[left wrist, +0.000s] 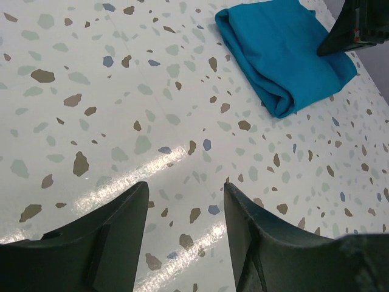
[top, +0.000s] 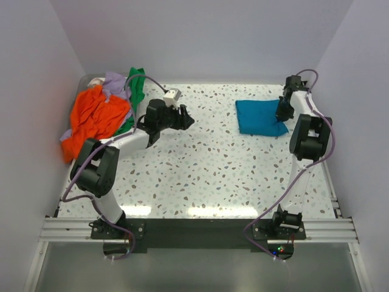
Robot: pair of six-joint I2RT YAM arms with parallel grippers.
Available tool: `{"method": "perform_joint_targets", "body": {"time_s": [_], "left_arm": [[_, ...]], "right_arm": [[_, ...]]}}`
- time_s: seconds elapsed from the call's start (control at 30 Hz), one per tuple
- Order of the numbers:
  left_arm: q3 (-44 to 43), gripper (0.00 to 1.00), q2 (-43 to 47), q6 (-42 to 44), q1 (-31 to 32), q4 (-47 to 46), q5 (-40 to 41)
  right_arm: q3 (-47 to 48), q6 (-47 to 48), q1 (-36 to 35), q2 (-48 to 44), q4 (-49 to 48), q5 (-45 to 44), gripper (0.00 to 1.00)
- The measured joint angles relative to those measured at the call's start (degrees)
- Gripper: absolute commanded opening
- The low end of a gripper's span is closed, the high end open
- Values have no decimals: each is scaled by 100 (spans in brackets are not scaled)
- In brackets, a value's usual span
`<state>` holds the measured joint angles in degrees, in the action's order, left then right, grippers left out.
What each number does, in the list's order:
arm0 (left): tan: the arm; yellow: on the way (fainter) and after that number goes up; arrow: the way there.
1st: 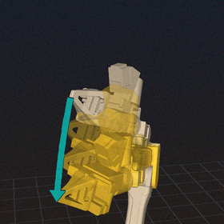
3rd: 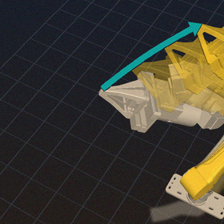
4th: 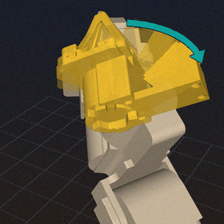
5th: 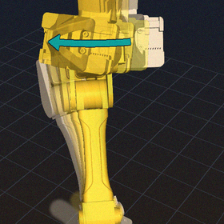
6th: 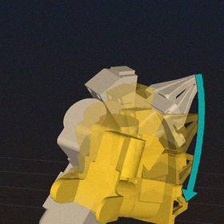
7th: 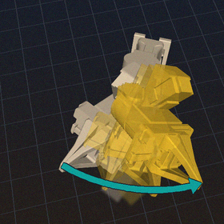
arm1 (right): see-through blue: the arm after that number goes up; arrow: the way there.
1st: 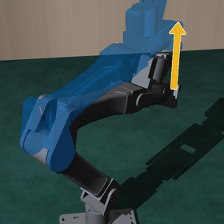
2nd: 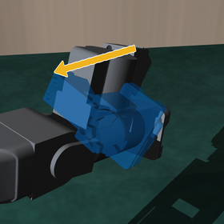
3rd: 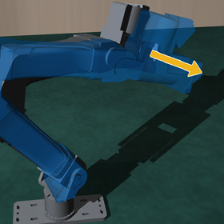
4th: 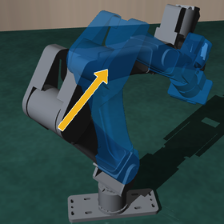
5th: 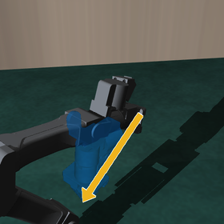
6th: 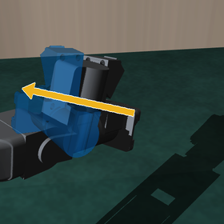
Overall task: Fold and stack the t-shirts
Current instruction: Neatly place the folded tshirt to the corner, then reset both grippers
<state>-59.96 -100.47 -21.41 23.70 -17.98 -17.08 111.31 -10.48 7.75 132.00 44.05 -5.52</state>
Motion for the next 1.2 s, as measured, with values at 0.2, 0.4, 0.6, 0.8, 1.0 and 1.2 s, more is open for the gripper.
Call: {"method": "perform_joint_targets", "body": {"time_s": [0.2, 0.4, 0.6, 0.8, 1.0, 1.2], "left_arm": [[92, 58, 96, 2, 0, -35, 26], [297, 58, 254, 2, 0, -11, 101], [435, 59, 564, 4, 0, -7, 173], [592, 60, 828, 9, 0, 9, 251], [745, 61, 1137, 24, 0, 28, 343], [846, 62, 1473, 92, 0, 96, 494]], "right_arm": [[116, 70, 380, 0, 221, -546, 0], [343, 129, 579, -7, 321, -986, 0], [348, 153, 675, -50, 332, -1259, 0], [348, 151, 745, -155, 326, -1572, 0], [350, 107, 815, -317, 282, -1864, 61], [210, -74, 846, -492, 254, -1989, 97]]}}
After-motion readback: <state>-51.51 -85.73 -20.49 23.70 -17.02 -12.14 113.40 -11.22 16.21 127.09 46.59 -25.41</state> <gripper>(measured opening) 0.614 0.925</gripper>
